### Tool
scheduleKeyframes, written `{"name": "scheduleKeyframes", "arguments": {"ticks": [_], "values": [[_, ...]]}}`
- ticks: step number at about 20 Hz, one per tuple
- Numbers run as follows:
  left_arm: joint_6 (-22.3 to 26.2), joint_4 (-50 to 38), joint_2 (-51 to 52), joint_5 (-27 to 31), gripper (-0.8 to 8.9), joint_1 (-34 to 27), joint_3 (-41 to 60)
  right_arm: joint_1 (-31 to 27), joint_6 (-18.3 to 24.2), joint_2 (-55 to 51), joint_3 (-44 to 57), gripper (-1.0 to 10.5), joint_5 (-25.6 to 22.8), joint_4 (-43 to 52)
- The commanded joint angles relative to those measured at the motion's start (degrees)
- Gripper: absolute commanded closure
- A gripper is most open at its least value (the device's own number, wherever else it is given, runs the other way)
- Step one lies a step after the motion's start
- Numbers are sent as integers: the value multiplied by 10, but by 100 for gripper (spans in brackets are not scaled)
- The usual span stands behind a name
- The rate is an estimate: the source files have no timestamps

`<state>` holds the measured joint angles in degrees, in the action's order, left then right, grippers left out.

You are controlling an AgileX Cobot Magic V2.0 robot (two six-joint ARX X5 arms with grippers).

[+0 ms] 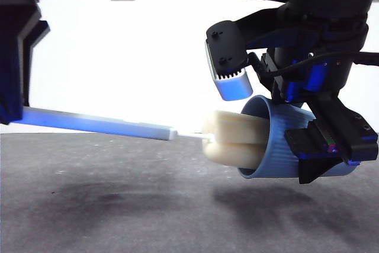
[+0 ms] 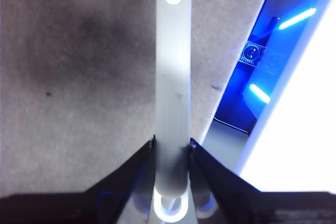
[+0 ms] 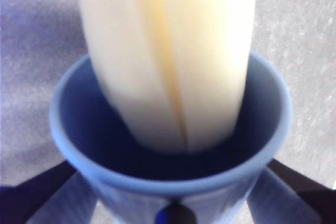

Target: Pick up the cup brush,pick up the cup,insert the brush into the cup,clean the cup,put the cup brush back,put the cup back to the fixed position on the table

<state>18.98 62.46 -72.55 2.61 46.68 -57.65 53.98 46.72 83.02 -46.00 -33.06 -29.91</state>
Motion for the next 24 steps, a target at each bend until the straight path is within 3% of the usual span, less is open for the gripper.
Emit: {"name": "scheduleKeyframes", "arguments": {"ticks": [1,7,12,18,22,24], "values": [[-9,15,1,3,822,-3,2,-1,-7,2,-2,964,-2,3],[-8,-14,1,-5,822,-3,2,2,-8,2,-2,964,-1,10],[-9,-77,-7,-61,822,-1,2,31,-7,2,-2,964,1,19],[-15,-100,-33,-61,822,5,2,70,-6,2,-3,964,1,43],[-23,-77,-33,-52,822,7,2,66,-9,2,-3,964,-8,38],[-23,-58,-33,-21,822,7,2,55,-17,1,-3,964,-28,36]]}}
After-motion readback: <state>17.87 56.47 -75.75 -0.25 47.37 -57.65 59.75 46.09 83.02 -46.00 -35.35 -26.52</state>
